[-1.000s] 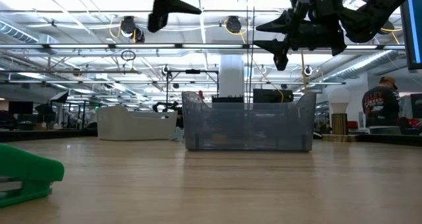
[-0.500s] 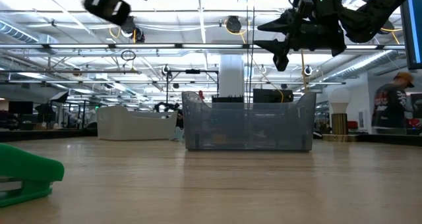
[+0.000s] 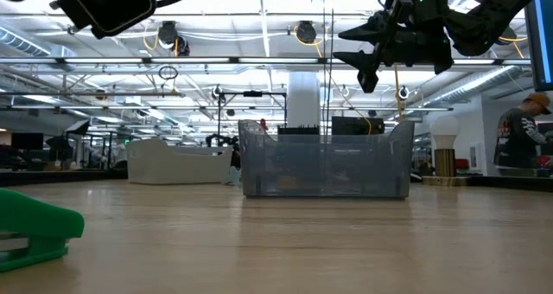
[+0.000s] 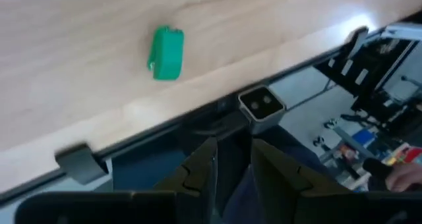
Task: Pick and place Stapler, Stapler remover, tape
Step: Put the green stapler into the gray bin
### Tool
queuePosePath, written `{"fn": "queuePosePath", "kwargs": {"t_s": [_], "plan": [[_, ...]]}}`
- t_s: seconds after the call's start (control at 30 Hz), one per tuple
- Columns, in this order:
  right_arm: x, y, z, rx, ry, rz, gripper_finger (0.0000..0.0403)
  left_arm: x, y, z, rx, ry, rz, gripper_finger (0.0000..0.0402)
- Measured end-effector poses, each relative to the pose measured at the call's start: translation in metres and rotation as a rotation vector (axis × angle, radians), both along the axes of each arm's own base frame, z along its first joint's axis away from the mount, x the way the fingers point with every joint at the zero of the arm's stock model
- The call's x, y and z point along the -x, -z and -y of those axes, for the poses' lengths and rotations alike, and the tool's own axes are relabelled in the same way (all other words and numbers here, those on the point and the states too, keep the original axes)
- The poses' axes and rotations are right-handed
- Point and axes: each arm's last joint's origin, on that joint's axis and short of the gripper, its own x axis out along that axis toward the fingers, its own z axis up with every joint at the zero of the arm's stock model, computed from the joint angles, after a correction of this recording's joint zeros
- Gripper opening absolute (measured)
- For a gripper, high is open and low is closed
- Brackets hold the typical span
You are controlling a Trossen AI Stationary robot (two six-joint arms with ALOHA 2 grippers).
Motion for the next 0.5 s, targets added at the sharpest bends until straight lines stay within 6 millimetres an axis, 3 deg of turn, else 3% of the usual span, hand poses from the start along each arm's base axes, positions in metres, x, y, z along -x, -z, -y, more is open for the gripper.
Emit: {"fn": "queuePosePath", "kwargs": {"t_s": [0.5], "plan": [[0.0,0.0001,0.0,0.022,0.001,0.003,0.0167,-0.0002,0.0037,-0.007,-0.273,0.085,0.142,0.0093]]}}
